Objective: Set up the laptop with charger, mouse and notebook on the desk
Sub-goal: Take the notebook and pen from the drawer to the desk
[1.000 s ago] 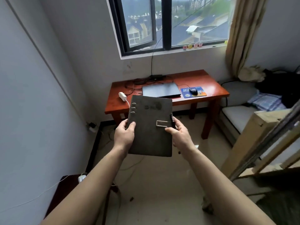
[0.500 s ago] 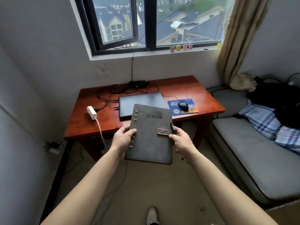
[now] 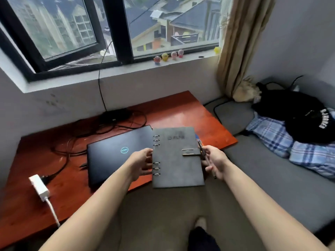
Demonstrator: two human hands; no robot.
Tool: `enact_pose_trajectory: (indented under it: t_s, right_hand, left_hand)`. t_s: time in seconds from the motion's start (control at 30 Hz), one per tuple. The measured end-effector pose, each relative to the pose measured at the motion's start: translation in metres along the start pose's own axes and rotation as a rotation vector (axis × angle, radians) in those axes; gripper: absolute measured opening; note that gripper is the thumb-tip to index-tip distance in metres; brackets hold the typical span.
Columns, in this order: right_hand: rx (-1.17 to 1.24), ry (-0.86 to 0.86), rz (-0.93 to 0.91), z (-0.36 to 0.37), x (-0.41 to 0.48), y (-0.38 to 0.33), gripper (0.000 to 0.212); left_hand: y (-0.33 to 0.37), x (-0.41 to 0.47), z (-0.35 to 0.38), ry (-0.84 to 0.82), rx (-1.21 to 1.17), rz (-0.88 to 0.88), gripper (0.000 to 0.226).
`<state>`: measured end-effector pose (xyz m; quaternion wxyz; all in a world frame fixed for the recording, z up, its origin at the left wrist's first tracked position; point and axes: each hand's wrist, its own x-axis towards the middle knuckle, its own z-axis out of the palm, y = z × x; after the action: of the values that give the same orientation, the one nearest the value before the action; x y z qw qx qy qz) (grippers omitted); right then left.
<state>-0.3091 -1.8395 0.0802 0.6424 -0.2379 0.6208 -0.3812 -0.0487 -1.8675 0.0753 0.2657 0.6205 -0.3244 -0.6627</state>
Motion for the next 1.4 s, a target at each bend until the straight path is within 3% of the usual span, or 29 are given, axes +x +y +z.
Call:
enact_pose_trajectory:
  t_s: [0.23,0.5,0.73,0.97,1.2,1.4]
  right_hand:
    - [0.04,-0.129,0.044,-0.018,0.157,-0.078,0.017]
    - [-0.089,-0.11,0.025,-0.029,0.325,-0.173,0.02]
    - [-0.26,-0.138,0.095,-0.027,0.441,-0.188,0.027]
    - [-0.37,-0.097,0.103,-0.022,0.502,-0.172,0.026]
    - [-0.455,0.047,0.053,-0.037,0.516,-0.172,0.027]
    - [-0.484,0.038,0.067,-0.035,0.514,-0.174,0.029]
  left_hand:
    - [0.071,0.14,0.025,0.092,-0.03,-0.022,0.017]
    - [0.163,0.274,0.066,0.261,-0.113,-0.113,0.016]
    - [0.174,0.367,0.071,0.317,-0.232,-0.279,0.018]
    - [0.163,0.425,0.07,0.323,-0.256,-0.301,0.019]
    - [0.166,0.449,0.102,0.252,-0.235,-0.264,0.03]
    - [0.165,0.451,0.108,0.246,-0.224,-0.264,0.04]
